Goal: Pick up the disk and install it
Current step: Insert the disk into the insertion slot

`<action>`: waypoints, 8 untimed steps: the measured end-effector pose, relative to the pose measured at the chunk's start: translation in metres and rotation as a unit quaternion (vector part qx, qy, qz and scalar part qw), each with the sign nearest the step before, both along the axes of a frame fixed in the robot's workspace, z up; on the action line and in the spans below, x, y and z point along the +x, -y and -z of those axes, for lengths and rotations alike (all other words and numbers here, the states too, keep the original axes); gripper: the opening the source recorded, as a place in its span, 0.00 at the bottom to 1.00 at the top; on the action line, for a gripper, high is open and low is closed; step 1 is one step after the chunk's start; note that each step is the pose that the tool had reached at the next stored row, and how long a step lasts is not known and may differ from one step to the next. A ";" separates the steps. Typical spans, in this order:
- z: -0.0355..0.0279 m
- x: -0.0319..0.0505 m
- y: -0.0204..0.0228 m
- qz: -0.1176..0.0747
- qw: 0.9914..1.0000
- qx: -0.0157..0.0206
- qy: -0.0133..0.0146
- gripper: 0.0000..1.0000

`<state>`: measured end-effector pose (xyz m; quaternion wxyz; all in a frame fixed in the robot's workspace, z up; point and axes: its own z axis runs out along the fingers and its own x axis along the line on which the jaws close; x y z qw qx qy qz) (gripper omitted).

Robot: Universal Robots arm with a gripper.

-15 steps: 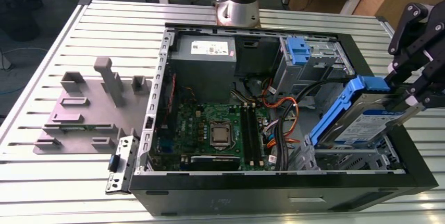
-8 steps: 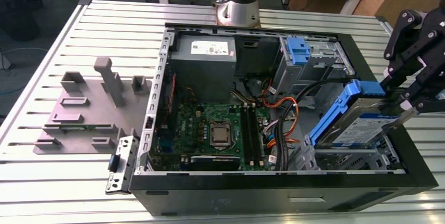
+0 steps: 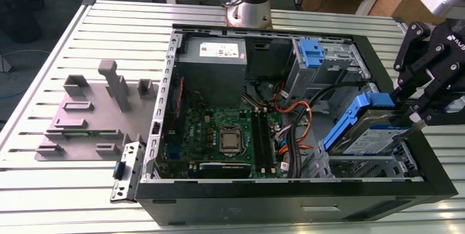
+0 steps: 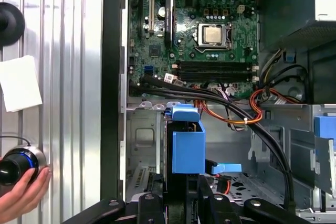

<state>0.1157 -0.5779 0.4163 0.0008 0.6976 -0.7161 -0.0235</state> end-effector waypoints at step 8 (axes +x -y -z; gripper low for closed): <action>0.0145 0.0000 0.0000 0.000 1.000 0.000 0.000 0.35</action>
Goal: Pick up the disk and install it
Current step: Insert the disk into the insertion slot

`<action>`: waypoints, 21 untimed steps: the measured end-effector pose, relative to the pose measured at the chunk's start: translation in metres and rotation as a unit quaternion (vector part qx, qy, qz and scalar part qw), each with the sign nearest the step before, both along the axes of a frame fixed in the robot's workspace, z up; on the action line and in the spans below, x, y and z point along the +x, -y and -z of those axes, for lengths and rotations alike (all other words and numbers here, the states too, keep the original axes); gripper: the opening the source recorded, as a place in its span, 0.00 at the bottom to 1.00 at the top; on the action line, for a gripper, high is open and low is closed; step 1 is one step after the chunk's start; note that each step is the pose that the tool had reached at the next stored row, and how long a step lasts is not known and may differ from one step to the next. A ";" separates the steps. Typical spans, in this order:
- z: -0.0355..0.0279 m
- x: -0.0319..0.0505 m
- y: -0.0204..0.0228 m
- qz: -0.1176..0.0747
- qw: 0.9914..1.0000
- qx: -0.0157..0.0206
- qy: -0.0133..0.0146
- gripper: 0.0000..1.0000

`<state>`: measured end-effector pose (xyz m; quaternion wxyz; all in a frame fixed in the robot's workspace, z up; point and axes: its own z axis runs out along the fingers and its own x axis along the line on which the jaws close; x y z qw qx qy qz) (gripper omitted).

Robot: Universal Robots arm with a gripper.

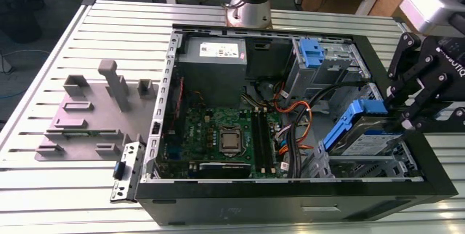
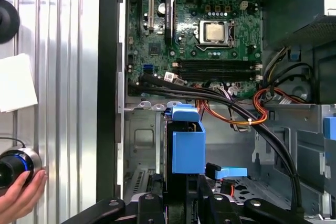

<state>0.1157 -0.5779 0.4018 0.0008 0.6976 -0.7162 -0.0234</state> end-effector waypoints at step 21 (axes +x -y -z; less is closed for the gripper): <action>0.0382 0.0000 0.0003 0.000 1.000 0.000 0.000 0.35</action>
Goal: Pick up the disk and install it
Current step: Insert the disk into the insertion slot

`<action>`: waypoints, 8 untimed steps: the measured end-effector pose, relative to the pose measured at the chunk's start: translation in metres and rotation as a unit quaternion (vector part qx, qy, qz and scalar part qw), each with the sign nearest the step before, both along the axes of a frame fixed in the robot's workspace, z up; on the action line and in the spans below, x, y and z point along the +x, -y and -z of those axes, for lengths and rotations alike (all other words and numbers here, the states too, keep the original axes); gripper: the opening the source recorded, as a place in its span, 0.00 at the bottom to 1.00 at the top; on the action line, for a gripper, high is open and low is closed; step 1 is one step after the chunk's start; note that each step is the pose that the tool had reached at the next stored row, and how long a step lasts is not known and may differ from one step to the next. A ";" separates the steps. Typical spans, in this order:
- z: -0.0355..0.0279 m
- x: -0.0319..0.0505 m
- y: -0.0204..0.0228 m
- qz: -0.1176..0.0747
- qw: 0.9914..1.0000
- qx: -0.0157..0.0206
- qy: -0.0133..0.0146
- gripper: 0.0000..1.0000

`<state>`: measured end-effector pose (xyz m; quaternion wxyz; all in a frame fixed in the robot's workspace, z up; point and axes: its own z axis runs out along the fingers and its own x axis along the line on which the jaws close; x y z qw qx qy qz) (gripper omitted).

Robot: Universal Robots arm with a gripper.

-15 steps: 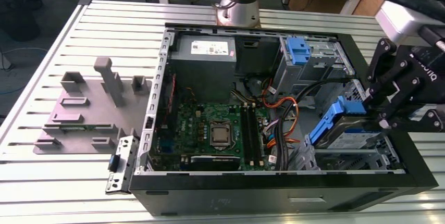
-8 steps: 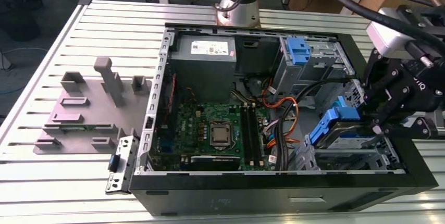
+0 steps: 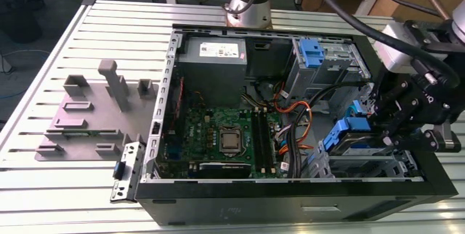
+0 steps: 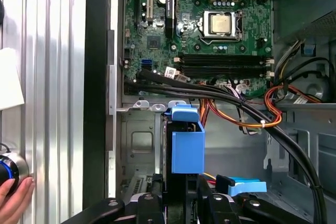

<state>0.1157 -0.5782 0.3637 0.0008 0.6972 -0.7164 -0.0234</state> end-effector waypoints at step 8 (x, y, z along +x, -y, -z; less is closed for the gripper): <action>0.0142 0.0000 0.0000 0.000 1.000 0.000 0.000 0.35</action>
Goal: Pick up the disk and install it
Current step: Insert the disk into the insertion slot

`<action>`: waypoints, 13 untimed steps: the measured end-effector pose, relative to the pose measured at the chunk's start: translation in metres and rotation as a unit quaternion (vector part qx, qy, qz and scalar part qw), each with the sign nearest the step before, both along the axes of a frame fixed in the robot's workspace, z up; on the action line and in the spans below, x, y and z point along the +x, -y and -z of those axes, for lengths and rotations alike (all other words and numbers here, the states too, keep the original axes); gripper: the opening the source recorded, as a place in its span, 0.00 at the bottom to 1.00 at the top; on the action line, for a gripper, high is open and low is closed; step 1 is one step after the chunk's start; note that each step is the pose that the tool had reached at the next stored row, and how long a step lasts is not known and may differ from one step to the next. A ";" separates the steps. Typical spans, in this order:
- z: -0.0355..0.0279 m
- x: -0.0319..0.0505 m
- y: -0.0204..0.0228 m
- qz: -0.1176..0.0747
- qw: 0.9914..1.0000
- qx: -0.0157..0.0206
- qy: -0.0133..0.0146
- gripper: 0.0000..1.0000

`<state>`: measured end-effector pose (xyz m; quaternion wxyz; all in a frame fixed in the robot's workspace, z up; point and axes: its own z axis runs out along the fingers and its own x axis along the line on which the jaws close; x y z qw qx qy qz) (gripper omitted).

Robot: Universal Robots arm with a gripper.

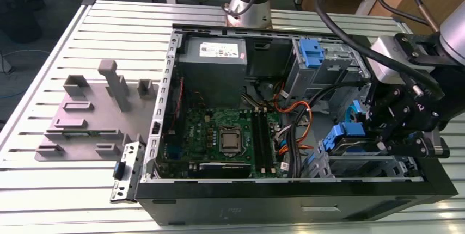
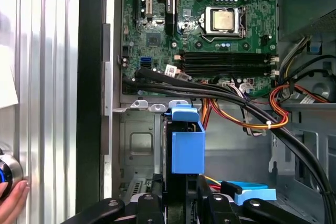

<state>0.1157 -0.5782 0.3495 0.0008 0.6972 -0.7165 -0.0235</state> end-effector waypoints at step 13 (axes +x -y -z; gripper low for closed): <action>0.0015 0.0000 0.0000 0.000 1.000 0.000 0.000 0.42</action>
